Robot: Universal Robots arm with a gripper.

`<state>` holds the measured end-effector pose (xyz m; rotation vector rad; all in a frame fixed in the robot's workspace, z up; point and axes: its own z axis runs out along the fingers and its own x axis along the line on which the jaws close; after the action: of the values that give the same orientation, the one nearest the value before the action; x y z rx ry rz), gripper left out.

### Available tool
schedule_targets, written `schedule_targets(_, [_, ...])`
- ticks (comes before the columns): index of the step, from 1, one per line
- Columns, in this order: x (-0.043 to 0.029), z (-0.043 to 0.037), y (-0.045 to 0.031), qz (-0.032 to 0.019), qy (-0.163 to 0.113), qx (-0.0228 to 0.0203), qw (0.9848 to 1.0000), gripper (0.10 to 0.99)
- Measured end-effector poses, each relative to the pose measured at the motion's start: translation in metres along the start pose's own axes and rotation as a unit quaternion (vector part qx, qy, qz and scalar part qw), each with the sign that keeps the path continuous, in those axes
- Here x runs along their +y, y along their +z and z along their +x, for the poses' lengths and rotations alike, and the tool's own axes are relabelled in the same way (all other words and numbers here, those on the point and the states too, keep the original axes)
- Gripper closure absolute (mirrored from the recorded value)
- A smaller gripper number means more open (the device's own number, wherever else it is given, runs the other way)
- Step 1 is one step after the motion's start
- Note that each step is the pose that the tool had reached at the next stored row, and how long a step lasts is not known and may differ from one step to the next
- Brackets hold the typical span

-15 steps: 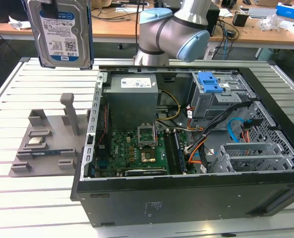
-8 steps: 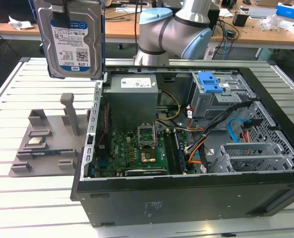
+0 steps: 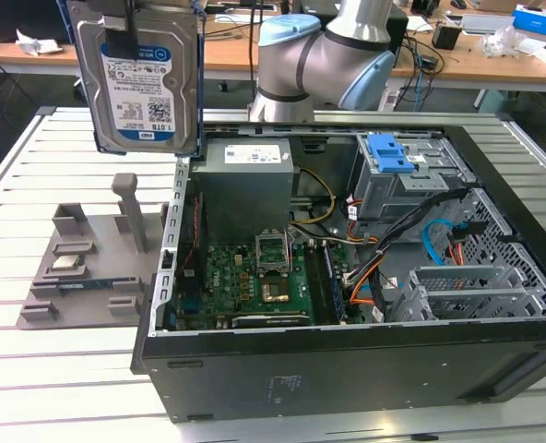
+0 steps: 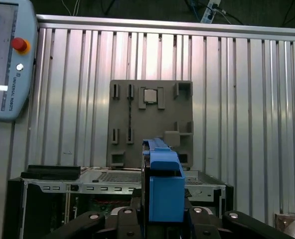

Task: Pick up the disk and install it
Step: 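Pick up the disk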

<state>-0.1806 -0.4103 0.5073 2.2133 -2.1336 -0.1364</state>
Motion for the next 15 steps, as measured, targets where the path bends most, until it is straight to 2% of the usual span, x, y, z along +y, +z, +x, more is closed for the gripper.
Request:
schedule_targets(4, [-0.007,0.0111,-0.0008,-0.0002,0.0,0.0,1.0,0.718])
schedule_targets(9, [-0.0129,0.02,-0.0014,-0.0005,0.0,0.0,1.0,0.718])
schedule_targets(12, [-0.0188,0.0291,-0.0021,-0.0007,0.0,0.0,1.0,0.718])
schedule_targets(15, [-0.0218,0.0336,-0.0024,-0.0008,0.0,0.0,1.0,0.718])
